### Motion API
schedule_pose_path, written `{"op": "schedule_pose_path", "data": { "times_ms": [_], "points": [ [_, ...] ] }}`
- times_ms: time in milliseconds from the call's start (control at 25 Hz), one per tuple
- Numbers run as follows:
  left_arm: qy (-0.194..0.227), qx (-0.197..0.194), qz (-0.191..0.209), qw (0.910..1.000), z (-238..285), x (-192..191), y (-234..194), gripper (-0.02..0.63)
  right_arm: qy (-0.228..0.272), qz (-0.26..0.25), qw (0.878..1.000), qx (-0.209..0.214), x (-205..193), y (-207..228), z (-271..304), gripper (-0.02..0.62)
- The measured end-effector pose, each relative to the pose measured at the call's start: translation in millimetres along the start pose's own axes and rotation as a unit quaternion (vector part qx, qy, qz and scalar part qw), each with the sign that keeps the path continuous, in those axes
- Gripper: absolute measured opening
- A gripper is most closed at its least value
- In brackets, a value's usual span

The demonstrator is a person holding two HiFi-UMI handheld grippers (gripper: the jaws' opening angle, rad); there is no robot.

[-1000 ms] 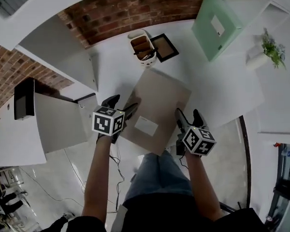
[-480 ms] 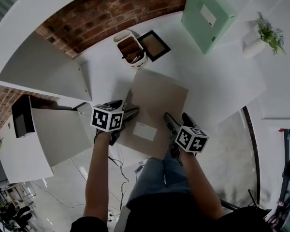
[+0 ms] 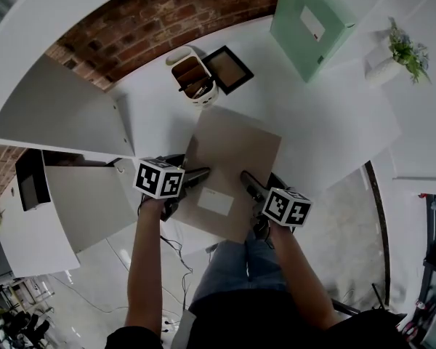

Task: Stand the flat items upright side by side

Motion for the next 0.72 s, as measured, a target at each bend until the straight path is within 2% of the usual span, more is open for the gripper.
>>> {"op": "schedule_pose_path", "data": {
  "times_ms": [440,720],
  "points": [
    [0.007,0.027,-0.014,0.9995,5,0,9,0.342,-0.009,-0.022,0.999,-0.024,7,1,-4,0.383],
    [0.051,0.058,0.032,0.9965,-13,25,44,0.342,0.040,-0.071,0.997,0.000,44,-13,-34,0.383]
  ]
}}
Point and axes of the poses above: the fingertips, and each gripper's own axes: z forward along the fingers, y to its right, x out of its top, the point moved 4 cm from there along -z, backward along the fingers, and after that the axes turned 15 degrees about -x, right-handed, at the moved point
